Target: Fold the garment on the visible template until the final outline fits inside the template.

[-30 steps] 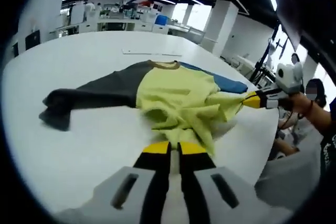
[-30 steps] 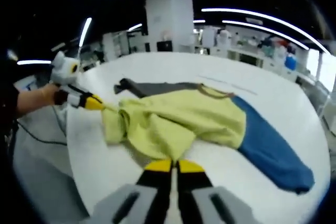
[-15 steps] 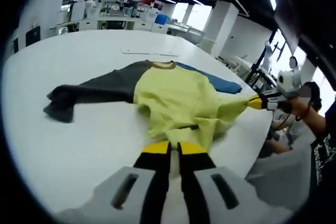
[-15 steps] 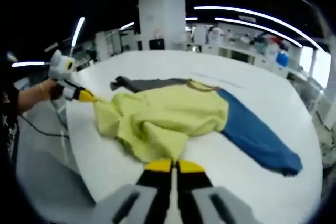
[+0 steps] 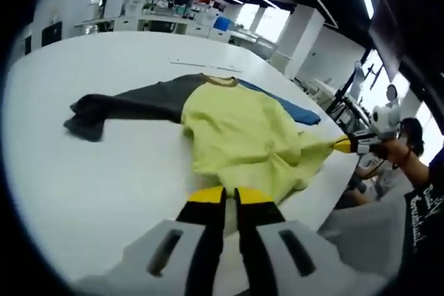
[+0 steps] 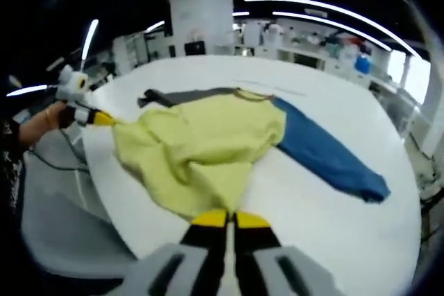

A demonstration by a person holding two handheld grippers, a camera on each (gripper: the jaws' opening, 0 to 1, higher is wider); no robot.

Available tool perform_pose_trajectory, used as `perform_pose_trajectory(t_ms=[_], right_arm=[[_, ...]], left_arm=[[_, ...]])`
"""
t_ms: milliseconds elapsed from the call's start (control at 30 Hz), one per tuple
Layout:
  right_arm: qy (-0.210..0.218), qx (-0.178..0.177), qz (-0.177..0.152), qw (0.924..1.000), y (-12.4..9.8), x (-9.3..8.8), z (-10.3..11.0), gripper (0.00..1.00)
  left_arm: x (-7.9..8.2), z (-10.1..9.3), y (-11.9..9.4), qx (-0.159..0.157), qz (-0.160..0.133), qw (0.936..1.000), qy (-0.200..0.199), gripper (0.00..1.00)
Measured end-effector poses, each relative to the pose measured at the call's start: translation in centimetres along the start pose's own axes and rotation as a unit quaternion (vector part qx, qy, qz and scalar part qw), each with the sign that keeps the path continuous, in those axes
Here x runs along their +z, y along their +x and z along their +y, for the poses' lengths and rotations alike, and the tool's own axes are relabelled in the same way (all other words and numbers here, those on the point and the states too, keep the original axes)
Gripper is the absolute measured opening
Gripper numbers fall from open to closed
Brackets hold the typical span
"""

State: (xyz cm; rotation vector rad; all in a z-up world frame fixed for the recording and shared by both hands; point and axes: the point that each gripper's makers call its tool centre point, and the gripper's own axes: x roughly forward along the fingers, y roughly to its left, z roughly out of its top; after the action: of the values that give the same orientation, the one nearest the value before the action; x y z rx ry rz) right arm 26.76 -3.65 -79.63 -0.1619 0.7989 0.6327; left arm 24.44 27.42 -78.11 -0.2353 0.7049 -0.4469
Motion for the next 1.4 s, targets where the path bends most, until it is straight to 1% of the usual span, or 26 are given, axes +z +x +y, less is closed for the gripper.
perform_pose_trajectory(t_ms=[100, 233, 333, 467, 667, 767, 800, 900, 1000, 1200, 1300, 1400], right_arm=[[0.01, -0.004, -0.002, 0.9999, -0.3, -0.2, -0.3, 0.0], [0.011, -0.011, 0.009, 0.9998, -0.7, -1.0, -0.3, 0.0], [0.012, -0.016, 0.017, 0.9997, -1.2, -1.7, -0.4, 0.0], [0.013, -0.021, 0.03, 0.9992, -1.6, -2.5, -0.4, 0.0], [0.019, -0.027, 0.045, 0.9985, -2.2, -3.9, -0.3, 0.0], [0.03, -0.03, 0.058, 0.9974, -2.3, -5.0, -0.4, 0.0], [0.031, -0.03, 0.06, 0.9973, -2.3, -5.2, -0.3, 0.0], [0.028, -0.032, 0.065, 0.9969, -2.5, -5.5, -0.1, 0.0], [0.021, -0.037, 0.075, 0.9963, -2.5, -6.0, -0.2, 0.0], [0.031, -0.039, 0.087, 0.9949, -2.3, -6.5, -0.2, 0.0], [0.029, -0.036, 0.076, 0.996, -2.1, -6.3, -0.3, 0.0], [0.03, -0.033, 0.059, 0.9972, -2.0, -5.8, -0.2, 0.01]], left_arm=[[-0.2, -0.5, -0.1, -0.001, -0.003, 1.0, -0.007, 0.02], [-0.7, -1.0, -0.6, 0.002, -0.005, 0.9999, -0.016, 0.02], [-0.9, -0.8, -0.8, 0.003, -0.003, 0.9997, -0.024, 0.02], [-1.3, -0.3, -1.0, 0.008, 0.003, 0.9996, -0.026, 0.02], [-2.1, 0.0, -1.3, 0.017, 0.015, 0.9989, -0.04, 0.02], [-3.0, 0.5, -1.3, 0.026, 0.032, 0.9981, -0.047, 0.02], [-3.3, 0.6, -1.3, 0.029, 0.039, 0.9977, -0.048, 0.02], [-3.5, 0.7, -1.4, 0.03, 0.042, 0.9973, -0.053, 0.02], [-4.0, 1.0, -1.4, 0.037, 0.052, 0.9958, -0.065, 0.02], [-4.4, 1.1, -1.4, 0.04, 0.057, 0.9952, -0.069, 0.02], [-4.7, 1.3, -1.3, 0.037, 0.056, 0.9968, -0.044, 0.04], [-5.1, 1.6, -1.4, 0.031, 0.061, 0.9971, -0.034, 0.06]])
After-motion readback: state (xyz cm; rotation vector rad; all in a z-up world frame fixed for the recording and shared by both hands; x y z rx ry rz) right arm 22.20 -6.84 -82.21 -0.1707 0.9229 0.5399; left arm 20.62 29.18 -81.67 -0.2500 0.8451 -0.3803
